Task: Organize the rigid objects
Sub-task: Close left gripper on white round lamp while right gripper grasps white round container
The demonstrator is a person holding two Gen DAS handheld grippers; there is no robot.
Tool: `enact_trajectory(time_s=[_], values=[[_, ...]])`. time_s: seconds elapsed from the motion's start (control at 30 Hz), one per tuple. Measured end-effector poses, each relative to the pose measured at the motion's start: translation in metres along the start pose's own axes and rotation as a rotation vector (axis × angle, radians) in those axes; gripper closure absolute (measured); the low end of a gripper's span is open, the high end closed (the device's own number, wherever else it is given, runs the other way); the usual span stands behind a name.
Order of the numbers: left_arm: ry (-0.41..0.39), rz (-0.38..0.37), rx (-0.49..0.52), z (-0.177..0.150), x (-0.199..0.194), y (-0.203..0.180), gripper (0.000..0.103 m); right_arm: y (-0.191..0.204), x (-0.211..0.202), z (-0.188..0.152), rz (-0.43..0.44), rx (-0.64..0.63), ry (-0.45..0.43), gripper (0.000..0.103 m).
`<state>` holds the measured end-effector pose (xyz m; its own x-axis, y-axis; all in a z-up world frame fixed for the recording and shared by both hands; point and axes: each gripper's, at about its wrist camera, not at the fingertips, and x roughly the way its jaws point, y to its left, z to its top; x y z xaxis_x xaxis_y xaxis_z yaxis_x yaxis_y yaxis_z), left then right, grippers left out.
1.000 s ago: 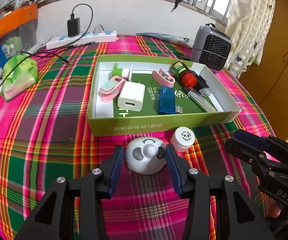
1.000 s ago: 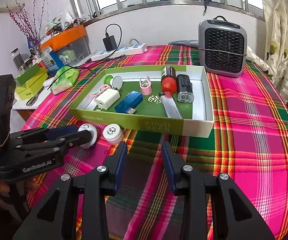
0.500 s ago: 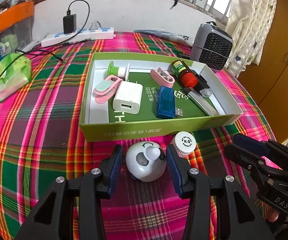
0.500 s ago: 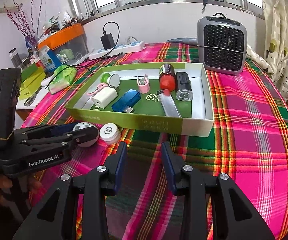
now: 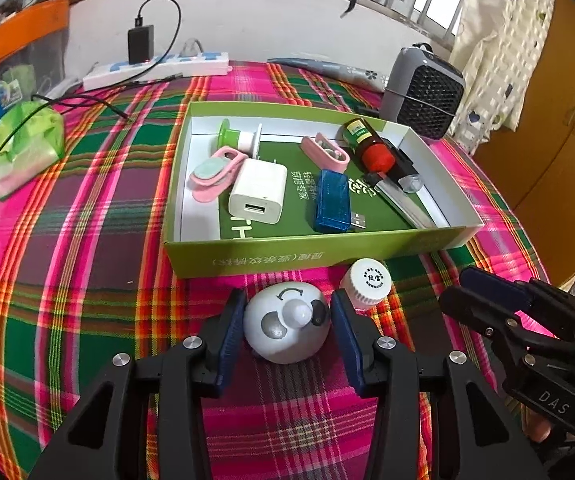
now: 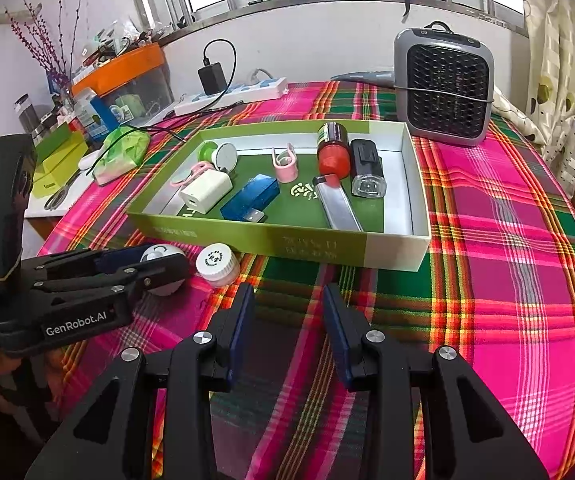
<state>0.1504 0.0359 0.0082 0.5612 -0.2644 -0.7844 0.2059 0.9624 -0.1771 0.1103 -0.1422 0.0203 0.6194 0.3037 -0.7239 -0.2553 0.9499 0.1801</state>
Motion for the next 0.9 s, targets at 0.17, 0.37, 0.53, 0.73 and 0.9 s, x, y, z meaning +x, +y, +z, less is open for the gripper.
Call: enact_trajectory(time_s=[0.17, 0.37, 0.53, 0.73, 0.9], values=[[-0.011, -0.001, -0.022, -0.002, -0.004, 0.005, 0.063, 0.003, 0.002, 0.001, -0.002, -0.007, 0.005, 0.066], [-0.040, 0.008, -0.050, -0.004, -0.014, 0.014, 0.073, 0.006, 0.003, 0.001, -0.005, -0.014, 0.008, 0.066], [-0.052, 0.015, -0.099, -0.008, -0.020, 0.028, 0.073, 0.014, 0.005, 0.002, 0.002, -0.028, 0.013, 0.066], [-0.083, 0.030, -0.132, -0.014, -0.033, 0.042, 0.073, 0.026, 0.010, 0.005, 0.009, -0.048, 0.018, 0.066], [-0.084, 0.047, -0.151, -0.019, -0.037, 0.053, 0.073, 0.038, 0.015, 0.008, 0.006, -0.072, 0.024, 0.066]])
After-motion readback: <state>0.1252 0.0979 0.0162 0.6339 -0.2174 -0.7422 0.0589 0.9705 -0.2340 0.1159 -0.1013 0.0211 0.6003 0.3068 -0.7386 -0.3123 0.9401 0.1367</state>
